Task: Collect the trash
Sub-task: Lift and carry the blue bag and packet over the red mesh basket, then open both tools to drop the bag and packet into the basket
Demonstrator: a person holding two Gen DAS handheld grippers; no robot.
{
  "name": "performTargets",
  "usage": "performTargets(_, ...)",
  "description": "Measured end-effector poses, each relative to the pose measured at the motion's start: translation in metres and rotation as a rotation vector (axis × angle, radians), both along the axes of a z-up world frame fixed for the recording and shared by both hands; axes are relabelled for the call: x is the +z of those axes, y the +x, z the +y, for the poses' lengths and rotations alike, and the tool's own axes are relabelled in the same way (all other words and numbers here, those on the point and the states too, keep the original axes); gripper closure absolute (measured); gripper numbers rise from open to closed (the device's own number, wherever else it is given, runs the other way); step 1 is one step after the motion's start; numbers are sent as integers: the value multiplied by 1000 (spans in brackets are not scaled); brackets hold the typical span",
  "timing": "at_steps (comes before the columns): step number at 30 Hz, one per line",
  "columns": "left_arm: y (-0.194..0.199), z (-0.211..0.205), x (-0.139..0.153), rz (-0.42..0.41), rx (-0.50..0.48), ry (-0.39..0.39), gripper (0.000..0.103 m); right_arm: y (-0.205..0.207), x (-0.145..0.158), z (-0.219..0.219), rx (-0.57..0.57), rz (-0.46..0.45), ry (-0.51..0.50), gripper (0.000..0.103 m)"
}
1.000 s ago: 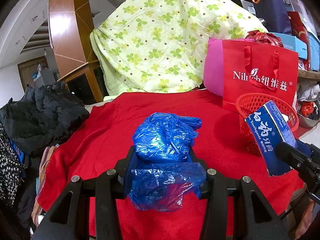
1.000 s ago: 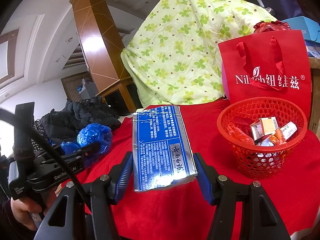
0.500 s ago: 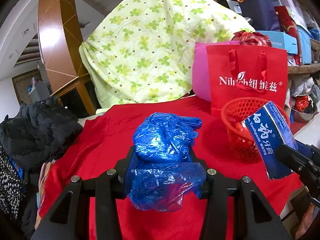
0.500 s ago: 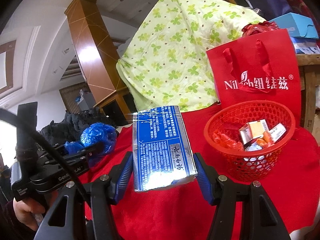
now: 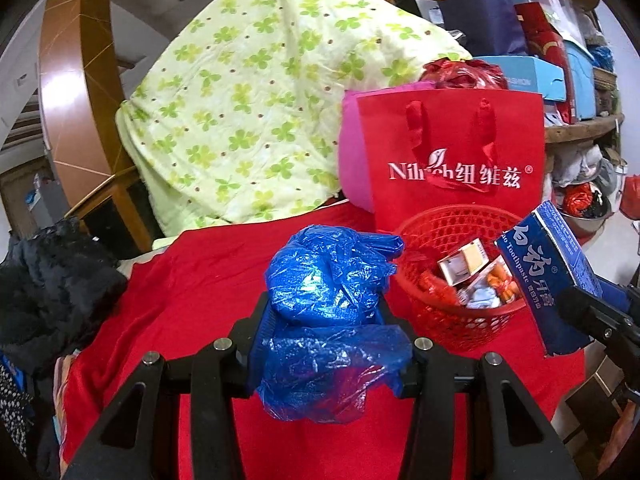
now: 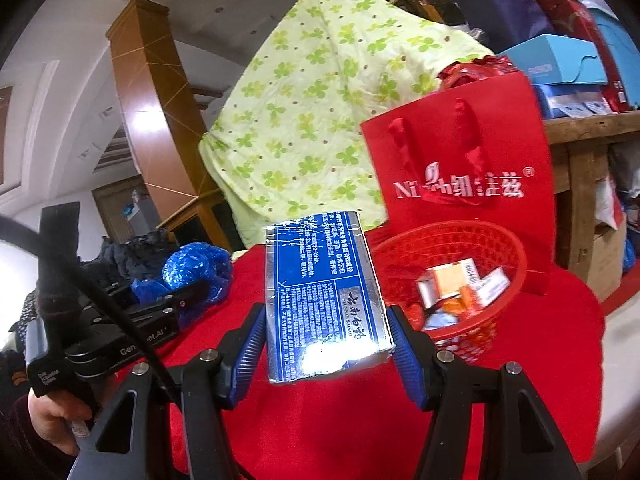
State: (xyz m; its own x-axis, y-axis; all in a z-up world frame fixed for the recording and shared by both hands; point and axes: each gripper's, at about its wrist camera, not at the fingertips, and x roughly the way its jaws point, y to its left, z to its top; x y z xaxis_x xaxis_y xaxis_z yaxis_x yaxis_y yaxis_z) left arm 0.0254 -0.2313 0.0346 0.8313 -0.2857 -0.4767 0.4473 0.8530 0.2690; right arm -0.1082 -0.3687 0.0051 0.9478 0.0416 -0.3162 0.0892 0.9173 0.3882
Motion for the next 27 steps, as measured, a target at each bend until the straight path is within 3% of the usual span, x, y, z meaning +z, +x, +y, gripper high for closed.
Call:
performTargets(6, 8, -22, 0, 12, -38, 0, 54, 1, 5, -26, -51, 14, -19, 40)
performTargets(14, 34, -55, 0, 103, -162, -61, 54, 17, 7, -63, -103, 45, -26, 40)
performTargets(18, 54, -78, -3, 198, -257, -98, 53, 34, 2, -86, -123, 50, 33, 40)
performTargets(23, 76, -103, -9, 241, -321, -128, 52, 56, -6, -111, -145, 43, 123, 40)
performTargets(27, 94, -122, -20, 276, -343, -127, 38, 74, -20, -130, -169, 64, 201, 37)
